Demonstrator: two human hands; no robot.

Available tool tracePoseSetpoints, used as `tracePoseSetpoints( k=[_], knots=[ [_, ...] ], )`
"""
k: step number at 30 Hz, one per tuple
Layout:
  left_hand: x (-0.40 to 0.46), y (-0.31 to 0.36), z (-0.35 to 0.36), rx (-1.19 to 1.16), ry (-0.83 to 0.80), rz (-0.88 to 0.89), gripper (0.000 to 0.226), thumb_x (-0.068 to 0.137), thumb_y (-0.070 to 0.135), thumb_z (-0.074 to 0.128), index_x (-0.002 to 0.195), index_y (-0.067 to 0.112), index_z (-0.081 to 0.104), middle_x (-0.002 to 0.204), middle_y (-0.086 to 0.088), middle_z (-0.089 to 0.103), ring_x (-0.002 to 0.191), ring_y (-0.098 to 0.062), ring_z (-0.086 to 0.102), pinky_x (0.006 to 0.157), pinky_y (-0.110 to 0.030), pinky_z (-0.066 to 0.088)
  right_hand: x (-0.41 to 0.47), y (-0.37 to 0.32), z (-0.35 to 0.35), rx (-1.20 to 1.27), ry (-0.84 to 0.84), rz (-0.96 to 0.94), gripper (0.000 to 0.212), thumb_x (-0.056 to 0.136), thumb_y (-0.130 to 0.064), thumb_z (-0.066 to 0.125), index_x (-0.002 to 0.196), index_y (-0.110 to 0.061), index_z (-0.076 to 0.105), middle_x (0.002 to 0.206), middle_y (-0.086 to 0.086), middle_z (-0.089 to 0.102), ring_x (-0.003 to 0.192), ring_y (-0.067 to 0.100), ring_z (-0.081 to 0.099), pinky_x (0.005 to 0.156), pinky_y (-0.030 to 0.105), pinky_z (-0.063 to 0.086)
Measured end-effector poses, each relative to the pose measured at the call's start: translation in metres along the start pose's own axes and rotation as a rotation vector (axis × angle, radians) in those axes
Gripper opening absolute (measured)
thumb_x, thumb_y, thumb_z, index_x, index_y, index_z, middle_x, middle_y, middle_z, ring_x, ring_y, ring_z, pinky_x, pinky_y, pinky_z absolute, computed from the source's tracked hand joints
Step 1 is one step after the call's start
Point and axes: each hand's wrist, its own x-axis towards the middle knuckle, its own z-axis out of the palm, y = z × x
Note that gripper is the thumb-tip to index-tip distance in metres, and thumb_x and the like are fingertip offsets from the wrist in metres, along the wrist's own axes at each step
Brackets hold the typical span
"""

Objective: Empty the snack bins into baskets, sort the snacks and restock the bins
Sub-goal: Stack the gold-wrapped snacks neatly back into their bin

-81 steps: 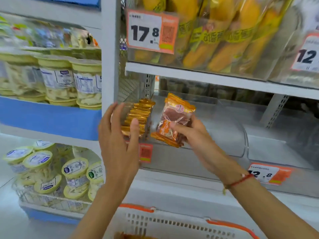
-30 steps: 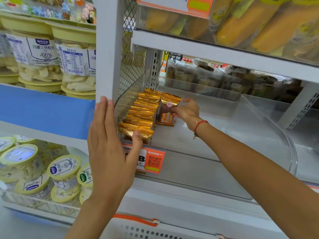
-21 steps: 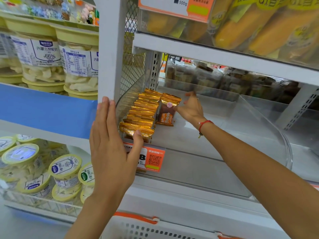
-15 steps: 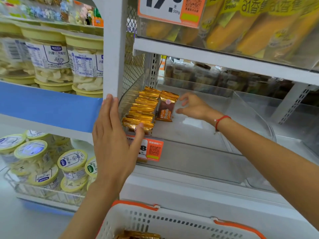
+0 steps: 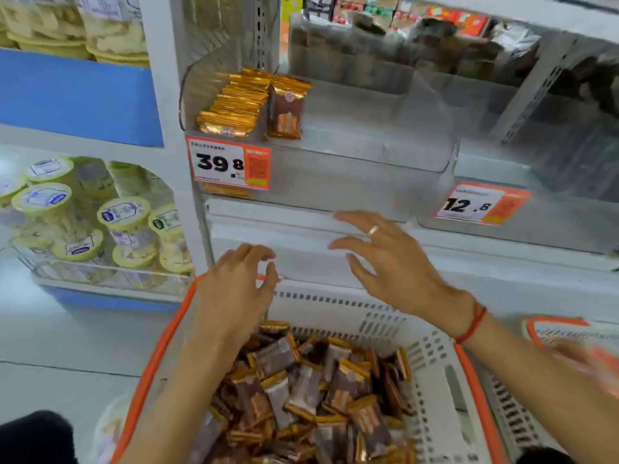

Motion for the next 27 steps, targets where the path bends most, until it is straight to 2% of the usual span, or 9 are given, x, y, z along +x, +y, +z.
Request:
tracePoseSetpoints(
  k=[3,6,8,10,13,17,22,25,27],
  knots=[
    [-0.043,-0.027,0.050,-0.007,-0.266,-0.159,0.023,0.096,0.023,0.056,0.117,0.022,0.065,0.119,0.004,0.064,0.111,-0.023,0.059,0.084,-0.038,0.050,-0.052,-0.018,0.060,0.114,-0.245,0.109,0.026,0.087,-0.008,0.062,0.110,-0.019,0.068,0.126,0.008,0.061,0.114,0.028,0.057,0.086,0.045,0.053],
    [-0.089,-0.054,0.092,0.111,-0.481,-0.140,0.031,0.092,0.018,0.060,0.123,0.021,0.065,0.127,-0.001,0.062,0.118,-0.026,0.056,0.091,-0.041,0.049,-0.094,-0.026,0.107,0.169,-0.589,0.264,0.031,0.095,-0.011,0.050,0.124,-0.016,0.061,0.122,0.006,0.060,0.113,0.026,0.054,0.089,0.038,0.047],
    [-0.113,-0.069,0.109,0.212,-0.672,-0.105,0.046,0.097,0.023,0.052,0.143,0.026,0.047,0.149,0.001,0.043,0.138,-0.025,0.038,0.106,-0.041,0.038,-0.119,-0.029,0.136,0.169,-0.725,0.353,0.041,0.097,-0.012,0.047,0.137,-0.017,0.048,0.128,0.009,0.055,0.115,0.029,0.052,0.086,0.037,0.045],
    [-0.133,-0.080,0.118,0.276,-0.905,-0.088,0.055,0.102,0.030,0.041,0.153,0.031,0.022,0.161,0.004,0.016,0.149,-0.021,0.013,0.117,-0.040,0.022,-0.142,-0.033,0.162,0.174,-0.782,0.468,0.053,0.096,-0.016,0.048,0.148,-0.019,0.032,0.139,0.009,0.047,0.124,0.030,0.046,0.094,0.038,0.042],
    [-0.154,-0.092,0.125,0.326,-1.057,-0.101,0.054,0.104,0.039,0.031,0.155,0.033,0.013,0.163,0.007,0.003,0.150,-0.019,0.001,0.118,-0.040,0.016,-0.164,-0.047,0.189,0.117,-0.852,0.609,0.067,0.097,-0.028,0.050,0.154,-0.014,0.016,0.156,0.010,0.028,0.142,0.028,0.026,0.116,0.040,0.022],
    [-0.163,-0.098,0.127,0.336,-1.041,-0.132,0.054,0.102,0.045,0.034,0.153,0.037,0.017,0.162,0.009,0.006,0.150,-0.017,0.001,0.117,-0.041,0.016,-0.159,-0.056,0.194,0.012,-0.778,0.656,0.070,0.090,-0.041,0.061,0.146,-0.011,0.033,0.143,0.013,0.045,0.135,0.031,0.039,0.113,0.042,0.027],
    [-0.144,-0.079,0.128,0.232,-1.019,-0.266,0.047,0.098,0.046,0.043,0.143,0.034,0.041,0.156,0.007,0.027,0.146,-0.019,0.016,0.116,-0.043,0.019,-0.143,-0.033,0.160,0.312,-0.702,0.813,0.028,0.086,-0.035,0.067,0.107,-0.018,0.061,0.104,0.002,0.068,0.093,0.024,0.064,0.070,0.033,0.049],
    [-0.124,-0.045,0.123,-0.173,-0.892,-0.542,0.059,0.090,0.067,0.040,0.129,0.027,0.059,0.138,0.005,0.053,0.130,-0.020,0.045,0.106,-0.039,0.038,-0.141,-0.023,0.138,0.724,-0.505,1.106,0.016,0.086,-0.031,0.070,0.099,-0.022,0.070,0.095,-0.004,0.072,0.089,0.013,0.066,0.077,0.026,0.053],
    [-0.107,-0.009,0.116,-0.574,-0.899,-0.810,0.069,0.089,0.067,0.040,0.134,0.018,0.055,0.136,0.000,0.055,0.128,-0.023,0.049,0.102,-0.030,0.037,-0.134,-0.029,0.123,1.128,-0.399,1.291,0.015,0.088,-0.027,0.070,0.102,-0.023,0.070,0.101,-0.003,0.073,0.097,0.011,0.068,0.083,0.027,0.056]
  ],
)
